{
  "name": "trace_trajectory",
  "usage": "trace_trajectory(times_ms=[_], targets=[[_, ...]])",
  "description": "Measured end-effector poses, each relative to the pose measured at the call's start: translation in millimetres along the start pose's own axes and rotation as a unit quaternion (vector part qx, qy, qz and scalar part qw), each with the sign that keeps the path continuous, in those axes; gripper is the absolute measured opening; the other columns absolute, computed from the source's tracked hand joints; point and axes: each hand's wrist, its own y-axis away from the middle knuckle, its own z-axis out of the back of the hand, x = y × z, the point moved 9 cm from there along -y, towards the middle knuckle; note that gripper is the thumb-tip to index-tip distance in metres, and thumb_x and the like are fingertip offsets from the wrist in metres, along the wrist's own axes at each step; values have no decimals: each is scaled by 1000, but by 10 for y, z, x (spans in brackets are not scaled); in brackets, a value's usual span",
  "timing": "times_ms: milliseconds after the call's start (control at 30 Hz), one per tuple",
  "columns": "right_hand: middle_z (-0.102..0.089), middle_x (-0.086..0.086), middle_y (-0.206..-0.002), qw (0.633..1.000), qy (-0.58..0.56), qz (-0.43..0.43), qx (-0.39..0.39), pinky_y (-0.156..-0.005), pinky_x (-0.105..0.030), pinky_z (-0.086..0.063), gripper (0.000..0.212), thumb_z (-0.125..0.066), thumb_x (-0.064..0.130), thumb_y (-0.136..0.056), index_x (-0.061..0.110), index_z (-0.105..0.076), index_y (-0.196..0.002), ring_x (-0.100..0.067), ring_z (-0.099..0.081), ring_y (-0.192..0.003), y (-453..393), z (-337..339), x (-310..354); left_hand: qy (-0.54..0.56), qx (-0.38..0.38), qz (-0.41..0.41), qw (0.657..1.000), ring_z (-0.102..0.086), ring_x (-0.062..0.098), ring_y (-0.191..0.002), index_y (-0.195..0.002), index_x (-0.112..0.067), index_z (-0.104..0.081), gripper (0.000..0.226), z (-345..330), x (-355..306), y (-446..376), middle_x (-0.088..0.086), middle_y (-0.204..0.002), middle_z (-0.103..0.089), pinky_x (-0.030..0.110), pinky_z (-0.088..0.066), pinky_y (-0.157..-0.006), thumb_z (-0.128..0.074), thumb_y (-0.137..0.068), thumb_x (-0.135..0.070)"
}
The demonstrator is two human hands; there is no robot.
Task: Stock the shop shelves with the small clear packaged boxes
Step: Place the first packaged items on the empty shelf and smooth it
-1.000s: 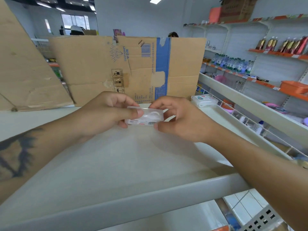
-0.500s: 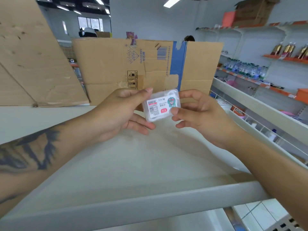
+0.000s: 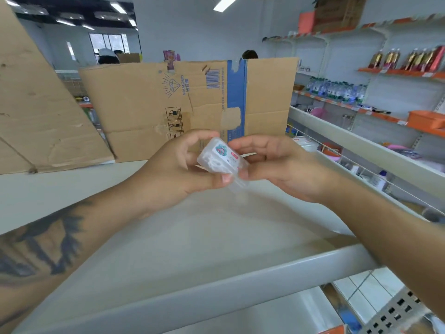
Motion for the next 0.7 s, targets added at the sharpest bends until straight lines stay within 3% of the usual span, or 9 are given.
trace_trajectory(times_ms=[67,200,300,367,433,500,567,633,700], targets=[[-75,-9,-107,994,111,13,-9,-91,-35,-58,52,-83,-3,-77,18,-68,-122,-18,-69,-93,33,14,13,-36,-5,-12,999,-76,16,-88,-132,-25,-52,73,0,16,-7,0,-98,-80,30,-59,-80,-89,-72,-7],[-72,6,-109,966,255,42,-13,-94,-39,-56,57,-87,11,-78,34,-66,-126,-13,-68,-99,89,-21,56,-86,-6,-16,996,-76,23,-90,-122,-28,-50,63,-66,30,-24,-1,-94,-80,44,-59,-85,-89,-75,-9],[-68,18,-119,942,333,39,-16,-96,-29,-52,62,-87,19,-78,35,-61,-133,-5,-63,-108,96,34,84,-81,-31,-1,996,-73,17,-83,-118,-32,-48,63,-52,37,-78,-5,-93,-80,37,-54,-71,-92,-73,-29],[-65,21,-125,926,373,48,-23,-96,-18,-48,65,-85,21,-80,35,-59,-137,2,-60,-110,81,85,116,-125,-29,-3,992,-73,15,-92,-119,-41,-44,68,-62,40,-111,-9,-100,-79,41,-55,-82,-91,-70,-49],[-63,17,-130,898,434,62,-25,-96,-6,-39,64,-82,18,-83,29,-58,-141,5,-55,-111,36,182,120,-216,-33,3,976,-64,9,-107,-130,-49,-38,71,-52,34,-99,-18,-117,-70,37,-51,-91,-81,-75,-62],[-62,5,-137,859,509,48,-22,-106,-16,-38,60,-77,14,-86,22,-58,-142,-7,-55,-121,-52,367,37,-322,-37,7,946,-54,6,-121,-145,-52,-26,77,-46,20,-28,-18,-132,-57,31,-43,-97,-67,-82,-71],[-60,2,-141,830,558,6,-27,-111,-33,-40,56,-72,13,-89,23,-58,-142,-18,-54,-128,-128,599,-72,-422,7,-4,907,-45,11,-139,-150,-54,-19,81,-147,54,28,-17,-153,-46,37,-39,-110,-43,-80,-87],[-59,5,-142,819,571,-49,-27,-111,-38,-42,54,-66,13,-92,30,-56,-142,-20,-53,-129,-165,761,-204,-487,67,7,871,-29,9,-151,-153,-55,-17,88,-280,167,76,-19,-164,-30,42,-29,-120,-17,-73,-94],[-58,5,-141,816,572,-81,-21,-110,-37,-42,55,-57,8,-93,34,-55,-142,-19,-52,-130,-190,825,-330,-499,104,46,859,-11,9,-157,-153,-58,-13,89,-370,293,108,-17,-169,-14,47,-16,-125,-7,-73,-98]])
